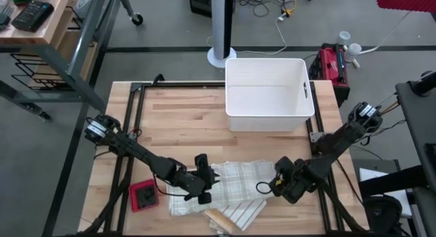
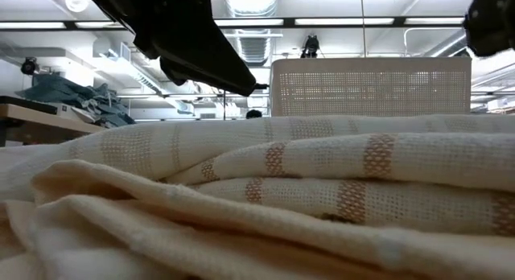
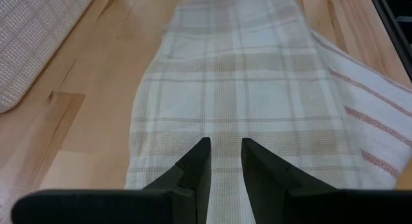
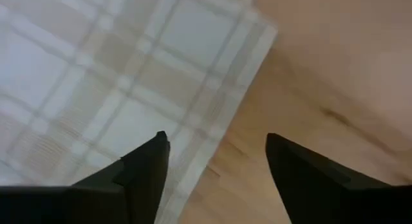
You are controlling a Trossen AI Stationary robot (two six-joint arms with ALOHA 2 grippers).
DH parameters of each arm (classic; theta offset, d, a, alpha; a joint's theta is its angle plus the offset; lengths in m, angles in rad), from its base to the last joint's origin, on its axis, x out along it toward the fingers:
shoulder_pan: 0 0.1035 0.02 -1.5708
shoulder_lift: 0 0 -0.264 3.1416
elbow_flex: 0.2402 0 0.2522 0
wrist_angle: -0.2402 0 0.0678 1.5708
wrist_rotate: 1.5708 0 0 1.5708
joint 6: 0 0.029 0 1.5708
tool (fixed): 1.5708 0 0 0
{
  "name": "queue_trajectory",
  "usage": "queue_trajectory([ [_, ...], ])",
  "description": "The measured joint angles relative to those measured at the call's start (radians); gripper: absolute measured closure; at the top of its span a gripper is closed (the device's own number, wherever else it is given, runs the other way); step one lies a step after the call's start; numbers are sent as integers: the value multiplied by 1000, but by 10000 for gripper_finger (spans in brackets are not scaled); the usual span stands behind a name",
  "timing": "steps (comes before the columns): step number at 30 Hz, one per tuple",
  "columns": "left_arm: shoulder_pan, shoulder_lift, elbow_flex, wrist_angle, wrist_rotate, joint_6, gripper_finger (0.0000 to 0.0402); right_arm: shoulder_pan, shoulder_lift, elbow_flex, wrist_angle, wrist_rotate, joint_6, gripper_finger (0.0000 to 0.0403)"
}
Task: Fold towel
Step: Fold the light brown kitchen towel
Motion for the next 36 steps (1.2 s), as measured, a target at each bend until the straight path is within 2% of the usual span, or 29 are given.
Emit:
queue_trajectory([
  [8, 0, 0, 0, -2, 0, 3, 326, 1, 18, -145, 172, -36, 43, 111],
  [11, 0, 0, -2, -2, -1, 0, 326, -1, 15, -206, 301, -46, 26, 103],
  [14, 0, 0, -7, -1, -1, 0, 326, -10, 9, -270, 510, -42, -18, 101],
  [24, 1, 0, -16, 3, -2, -4, 326, -114, 11, -387, 915, -93, -182, 104],
  [28, 2, 0, -21, 9, -3, -4, 326, -158, 15, -401, 1014, -99, -259, 114],
  [31, 2, 0, -25, 16, -3, -7, 326, -176, 16, -402, 1033, -36, -264, 130],
  [34, 2, 0, -27, 14, -3, -11, 326, -177, 16, -402, 1034, 60, -239, 164],
  [36, 2, 0, -27, 16, -3, -11, 326, -177, 16, -402, 1039, 99, -230, 201],
])
